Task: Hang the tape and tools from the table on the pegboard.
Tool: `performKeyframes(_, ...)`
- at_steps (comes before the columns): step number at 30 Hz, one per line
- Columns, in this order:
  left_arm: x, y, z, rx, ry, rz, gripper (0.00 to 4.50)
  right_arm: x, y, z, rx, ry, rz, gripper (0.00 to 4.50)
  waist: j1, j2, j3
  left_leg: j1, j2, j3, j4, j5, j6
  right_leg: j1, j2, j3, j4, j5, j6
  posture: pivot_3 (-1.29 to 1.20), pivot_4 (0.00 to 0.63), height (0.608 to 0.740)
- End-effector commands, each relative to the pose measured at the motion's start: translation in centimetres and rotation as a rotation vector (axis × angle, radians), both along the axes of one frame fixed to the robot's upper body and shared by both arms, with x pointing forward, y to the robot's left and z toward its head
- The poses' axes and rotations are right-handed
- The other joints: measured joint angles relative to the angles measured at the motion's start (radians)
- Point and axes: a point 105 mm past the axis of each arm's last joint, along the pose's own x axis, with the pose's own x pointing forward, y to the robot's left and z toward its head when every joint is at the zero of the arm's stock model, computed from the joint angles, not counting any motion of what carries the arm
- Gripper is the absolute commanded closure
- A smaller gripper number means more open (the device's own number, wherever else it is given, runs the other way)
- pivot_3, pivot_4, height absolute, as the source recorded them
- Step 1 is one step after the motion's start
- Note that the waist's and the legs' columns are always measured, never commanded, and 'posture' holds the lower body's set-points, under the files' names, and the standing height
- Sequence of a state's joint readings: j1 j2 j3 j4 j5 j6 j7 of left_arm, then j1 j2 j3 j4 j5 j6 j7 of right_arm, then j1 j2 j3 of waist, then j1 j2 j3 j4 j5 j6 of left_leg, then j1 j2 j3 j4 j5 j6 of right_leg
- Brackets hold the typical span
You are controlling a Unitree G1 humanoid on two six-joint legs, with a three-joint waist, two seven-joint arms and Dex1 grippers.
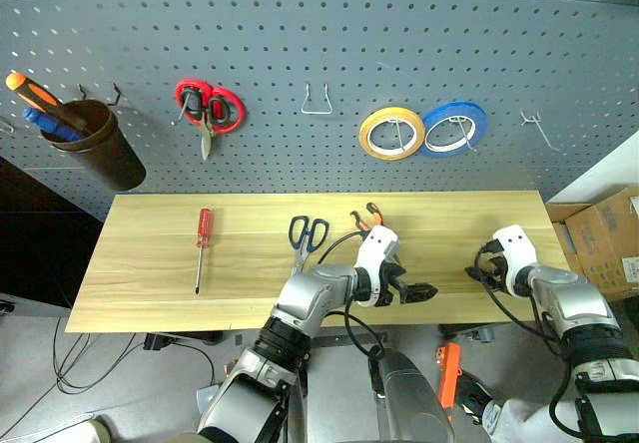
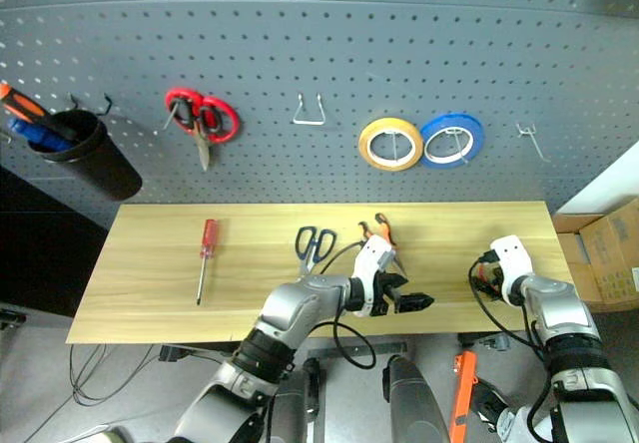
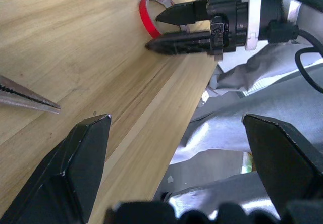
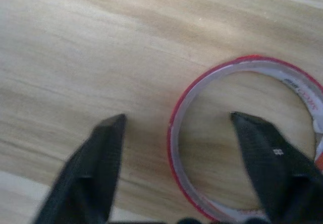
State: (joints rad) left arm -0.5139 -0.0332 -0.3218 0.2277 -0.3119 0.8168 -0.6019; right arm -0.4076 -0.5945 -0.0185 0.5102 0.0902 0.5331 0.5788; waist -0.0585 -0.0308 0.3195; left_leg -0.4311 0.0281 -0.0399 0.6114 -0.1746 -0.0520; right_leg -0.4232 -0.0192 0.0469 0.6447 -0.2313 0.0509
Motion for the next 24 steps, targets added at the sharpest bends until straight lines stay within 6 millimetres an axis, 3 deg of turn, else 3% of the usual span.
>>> performKeyframes(1, -0.2, -0.6, 0.9, -0.031, -0.029, -0.017, 0.00, -0.4, -1.0, -0.3, -0.028, 0.016, -0.020, 2.50, 0.000, 0.000, 0.000, 0.000, 0.000, 0.000, 0.000, 0.000, 0.000, 0.000, 0.000, 0.000, 0.000, 0.000, 0.000, -0.05, 0.356, 0.740)
performKeyframes(7, 0.3, -0.9, 1.4, -0.042, -0.050, -0.008, 0.00, -0.2, -1.3, -0.1, -0.040, 0.011, -0.032, 4.49, 0.001, 0.000, 0.000, 0.000, 0.000, 0.000, 0.000, 0.000, 0.000, 0.000, 0.000, 0.000, 0.000, 0.000, 0.000, -0.05, 0.344, 0.740)
performKeyframes(15, 0.6, -1.3, 2.5, -0.082, -0.097, -0.011, 0.00, -0.8, -2.5, 0.5, -0.131, -0.040, -0.053, 4.49, 0.002, 0.001, -0.001, 0.000, 0.000, 0.000, 0.000, 0.000, 0.000, 0.000, 0.000, 0.000, 0.000, 0.000, 0.000, -0.07, 0.296, 0.740)
performKeyframes(19, 1.0, -1.1, 5.6, -0.147, -0.226, -0.030, 0.00, -1.5, -2.4, 3.2, -0.235, -0.186, -0.065, 4.49, 0.003, 0.006, -0.004, -0.002, -0.001, -0.001, 0.000, 0.000, 0.000, -0.001, -0.001, -0.001, 0.000, 0.000, 0.001, -0.10, 0.250, 0.740)
performKeyframes(24, 0.8, 0.1, 10.0, -0.297, -0.328, -0.036, 0.00, -3.3, -0.6, 7.1, -0.357, -0.419, -0.096, 4.49, -0.007, 0.009, -0.013, -0.003, -0.001, 0.000, 0.000, 0.000, -0.001, -0.003, -0.001, 0.000, 0.000, 0.001, 0.003, -0.14, 0.211, 0.740)
